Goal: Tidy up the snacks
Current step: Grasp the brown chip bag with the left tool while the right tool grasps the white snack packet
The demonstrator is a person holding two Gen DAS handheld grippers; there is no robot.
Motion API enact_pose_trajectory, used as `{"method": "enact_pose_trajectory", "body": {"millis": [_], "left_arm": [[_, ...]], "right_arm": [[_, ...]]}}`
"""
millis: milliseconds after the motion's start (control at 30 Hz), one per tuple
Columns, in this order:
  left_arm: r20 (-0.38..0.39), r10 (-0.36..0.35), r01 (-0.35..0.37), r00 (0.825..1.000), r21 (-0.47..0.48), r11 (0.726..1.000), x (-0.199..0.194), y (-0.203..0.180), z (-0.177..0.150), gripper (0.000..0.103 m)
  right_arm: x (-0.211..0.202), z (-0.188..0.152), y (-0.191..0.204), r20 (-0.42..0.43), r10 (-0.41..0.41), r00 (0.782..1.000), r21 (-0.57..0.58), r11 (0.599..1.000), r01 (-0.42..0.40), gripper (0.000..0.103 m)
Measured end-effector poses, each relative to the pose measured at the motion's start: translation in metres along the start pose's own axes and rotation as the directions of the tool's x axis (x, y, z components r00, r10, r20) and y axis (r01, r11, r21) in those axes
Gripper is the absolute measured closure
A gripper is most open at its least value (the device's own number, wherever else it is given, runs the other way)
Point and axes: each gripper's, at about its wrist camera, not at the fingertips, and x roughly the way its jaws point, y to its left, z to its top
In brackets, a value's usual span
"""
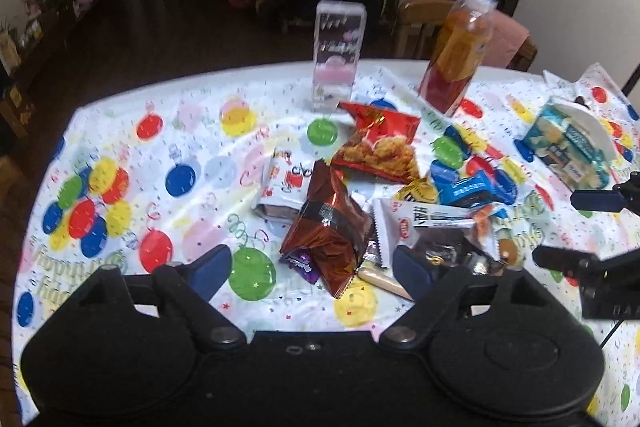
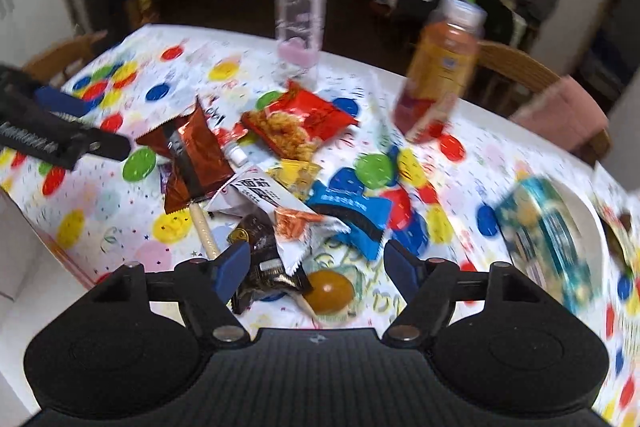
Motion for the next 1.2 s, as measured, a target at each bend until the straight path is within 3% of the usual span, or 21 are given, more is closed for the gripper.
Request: {"method": "enact_pose_trajectory", "body": {"millis": [200,433,567,767,1033,1200], "left_arm": [[-0.068,0.009,-0.008,0.998,0.014,1.000,0.034,0.000,0.014,0.022],[-0.112,0.001,0.001,0.994,0.014,1.000,0.062,-0.002,0.020,0.024],[-0.138,0.002,-0.003,0.990,-0.003,1.000,0.076,-0.001,0.023,0.029],[-0.150,-0.040,0.036,0.988,-0.030,0.999,0.084,0.003,0.021,0.045],[-0.140,-0.046,0.042,0.989,-0.032,0.999,0.082,0.002,0.021,0.054],[-0.130,-0.059,0.055,0.990,-0.031,0.998,0.074,0.002,0.023,0.065]], "right_arm": [[0.027,0.022,0.019,-0.012,0.047,0.999,-0.153,0.987,-0.048,0.040],[0.065,0.034,0.032,-0.064,0.053,0.997,-0.229,0.971,-0.066,0.051],[0.079,0.036,0.035,-0.076,0.053,0.996,-0.236,0.969,-0.070,0.060],[0.087,0.030,0.040,-0.075,0.044,0.996,-0.268,0.961,-0.063,0.075],[0.085,0.032,0.040,-0.058,0.015,0.998,-0.262,0.965,-0.030,0.094],[0.074,0.037,0.036,-0.037,0.005,0.999,-0.239,0.971,-0.014,0.097]]}}
